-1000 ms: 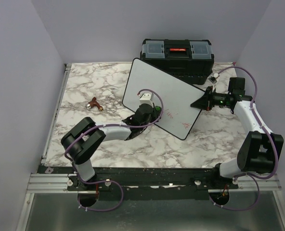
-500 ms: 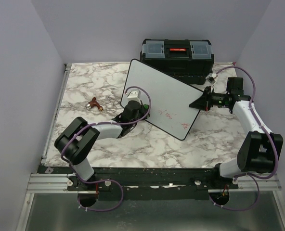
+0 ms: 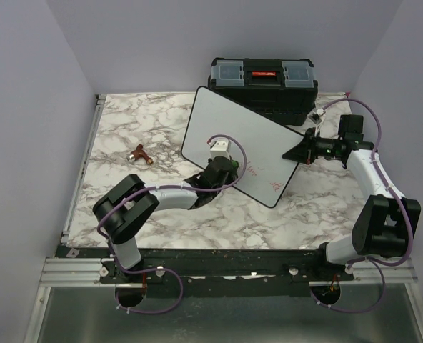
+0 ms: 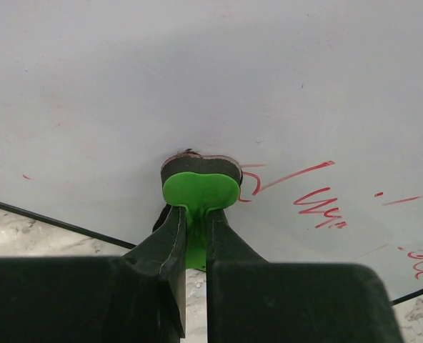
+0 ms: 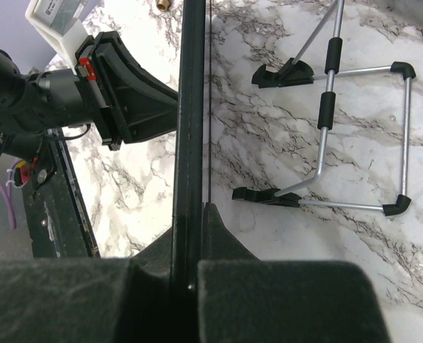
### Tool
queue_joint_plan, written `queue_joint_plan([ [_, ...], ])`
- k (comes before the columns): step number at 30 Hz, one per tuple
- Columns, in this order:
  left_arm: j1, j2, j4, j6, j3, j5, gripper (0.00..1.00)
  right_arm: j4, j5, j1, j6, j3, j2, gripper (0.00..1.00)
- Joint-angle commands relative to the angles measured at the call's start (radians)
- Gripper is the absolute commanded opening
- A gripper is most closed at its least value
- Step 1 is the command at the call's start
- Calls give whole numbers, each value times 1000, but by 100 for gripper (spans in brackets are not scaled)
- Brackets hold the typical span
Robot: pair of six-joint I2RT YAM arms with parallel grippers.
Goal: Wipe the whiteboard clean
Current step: Erase the whiteboard at the whiteboard stand.
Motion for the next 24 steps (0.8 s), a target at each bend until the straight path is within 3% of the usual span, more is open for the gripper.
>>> queue_joint_plan([
  [1, -54, 43, 31, -3, 73, 85, 0, -133, -35, 54, -43, -39, 4, 1],
  [10, -76, 37, -24, 45, 97, 23, 0, -131, -35, 56, -41, -39, 4, 1],
  [18, 52, -36, -56, 117, 124, 52, 0, -130, -36, 56, -41, -40, 2, 1],
  [24, 71, -56, -75, 165, 185, 68, 0, -127, -34, 55, -40, -42, 7, 1],
])
